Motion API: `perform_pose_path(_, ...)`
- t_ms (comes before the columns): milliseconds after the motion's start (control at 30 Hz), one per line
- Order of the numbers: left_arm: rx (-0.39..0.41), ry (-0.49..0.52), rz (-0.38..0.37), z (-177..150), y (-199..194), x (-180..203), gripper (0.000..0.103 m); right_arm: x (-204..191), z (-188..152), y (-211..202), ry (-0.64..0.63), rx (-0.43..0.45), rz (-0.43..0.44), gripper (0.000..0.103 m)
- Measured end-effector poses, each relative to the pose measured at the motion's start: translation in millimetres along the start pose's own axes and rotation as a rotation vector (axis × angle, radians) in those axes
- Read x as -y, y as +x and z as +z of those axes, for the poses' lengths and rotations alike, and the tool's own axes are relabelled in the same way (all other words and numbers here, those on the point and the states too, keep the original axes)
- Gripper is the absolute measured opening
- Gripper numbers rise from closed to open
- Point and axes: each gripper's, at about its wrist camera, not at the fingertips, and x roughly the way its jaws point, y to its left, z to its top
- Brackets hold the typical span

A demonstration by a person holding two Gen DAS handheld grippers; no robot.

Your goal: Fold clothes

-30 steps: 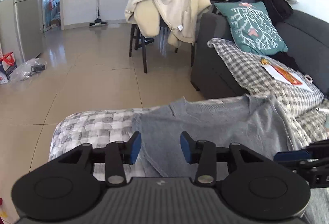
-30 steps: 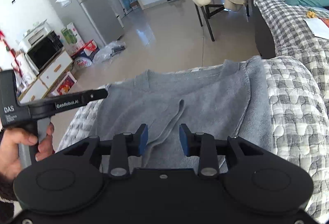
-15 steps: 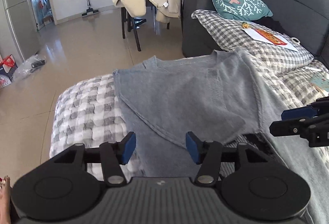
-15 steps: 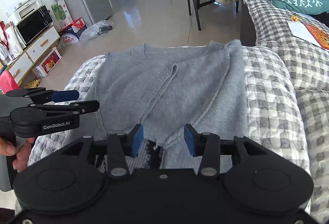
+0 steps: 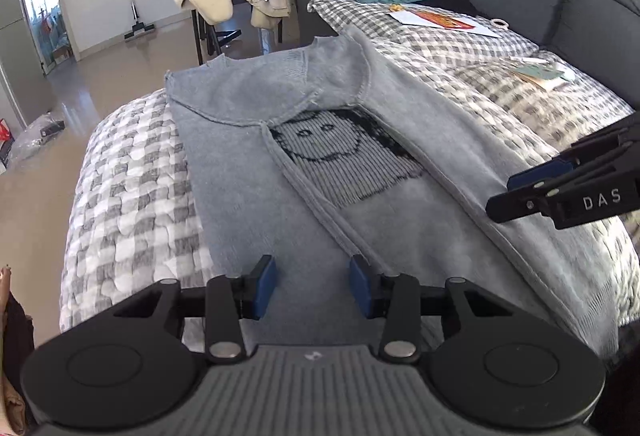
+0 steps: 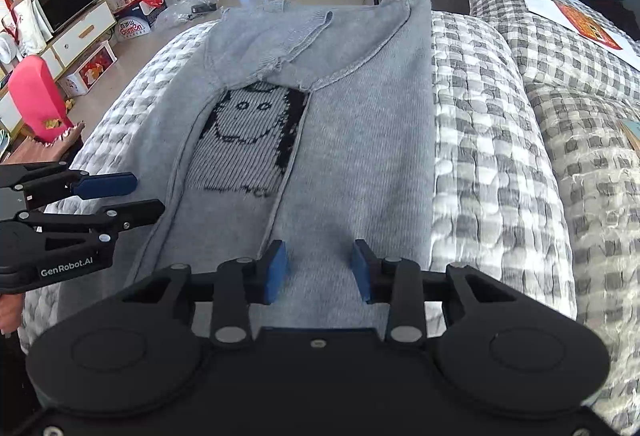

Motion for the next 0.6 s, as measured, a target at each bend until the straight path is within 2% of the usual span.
perform_pose_path(100, 0.0, -0.01, -0.035, -21, -20, 11, 0.041, -5, -19, -15, -0.004, -0.003, 0.007, 0.039)
perform_pose_path(367, -0.009, 0.05, -0.075, -63, -57, 40, 0.041, -15, -65, -42, -0.001, -0.029, 0.029, 0.039)
perform_pose_path(600, -0.096, 0.024, -0.18, -78, -77, 38, 0.042, -18, -99, -51, 0.007, -0.083, 0.045, 0.039)
